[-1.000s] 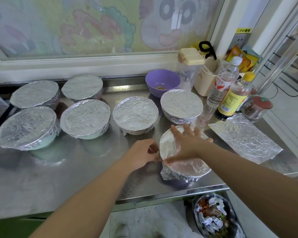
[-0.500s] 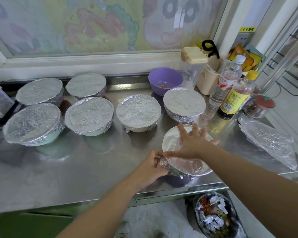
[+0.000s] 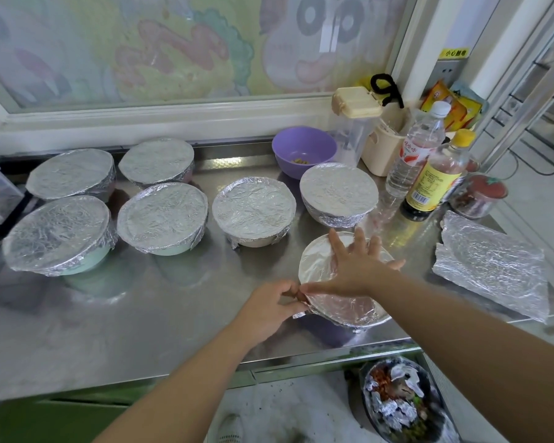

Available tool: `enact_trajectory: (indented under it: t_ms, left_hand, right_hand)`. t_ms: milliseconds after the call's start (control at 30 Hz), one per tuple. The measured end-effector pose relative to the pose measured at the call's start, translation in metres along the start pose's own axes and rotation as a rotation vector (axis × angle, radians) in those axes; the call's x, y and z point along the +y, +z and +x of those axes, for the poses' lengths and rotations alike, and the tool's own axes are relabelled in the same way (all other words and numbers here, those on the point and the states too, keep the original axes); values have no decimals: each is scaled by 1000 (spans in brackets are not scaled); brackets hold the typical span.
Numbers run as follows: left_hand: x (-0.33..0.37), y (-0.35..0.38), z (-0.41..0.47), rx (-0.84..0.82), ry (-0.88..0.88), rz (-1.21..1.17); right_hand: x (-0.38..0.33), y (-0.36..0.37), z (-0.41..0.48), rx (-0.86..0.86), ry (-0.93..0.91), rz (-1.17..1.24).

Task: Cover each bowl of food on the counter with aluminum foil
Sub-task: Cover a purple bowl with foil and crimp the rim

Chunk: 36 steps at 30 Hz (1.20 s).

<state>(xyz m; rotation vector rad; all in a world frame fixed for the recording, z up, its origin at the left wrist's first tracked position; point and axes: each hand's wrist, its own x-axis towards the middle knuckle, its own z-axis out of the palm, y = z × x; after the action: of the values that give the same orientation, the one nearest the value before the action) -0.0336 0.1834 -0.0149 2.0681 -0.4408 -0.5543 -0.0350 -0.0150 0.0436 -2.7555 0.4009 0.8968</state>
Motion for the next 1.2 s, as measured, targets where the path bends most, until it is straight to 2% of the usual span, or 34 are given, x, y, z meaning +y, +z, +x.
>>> enact_trajectory:
  t_ms: [133,200,300,433,533,633,700,900,1200]
  left_hand:
    - [4,-6,7,0,10,110]
    - [6,-5,8,55,-26,72]
    - [10,-5,9,138,-187,-288]
    - [20,2,6,142,-423,-615]
    - [22,16,2,193,-582,-973]
    - [29,30,-1,327,-736,-1307]
    - [37,39,-3,430,-779,-1425]
    - [56,54,-4,572,-797,-1486]
    - [68,57,0,675,-884,-1351]
  right_hand:
    - [0,1,-1,13,4,-17]
    - [0,2,0,16,5,-18]
    - [0,3,1,17,3,-18]
    - [1,4,2,26,2,-25]
    - [1,5,3,29,8,-37]
    - [1,5,3,31,3,-40]
    - [1,5,3,35,3,-38]
    - [2,7,7,36,-1,-34]
    - [1,8,3,58,7,-50]
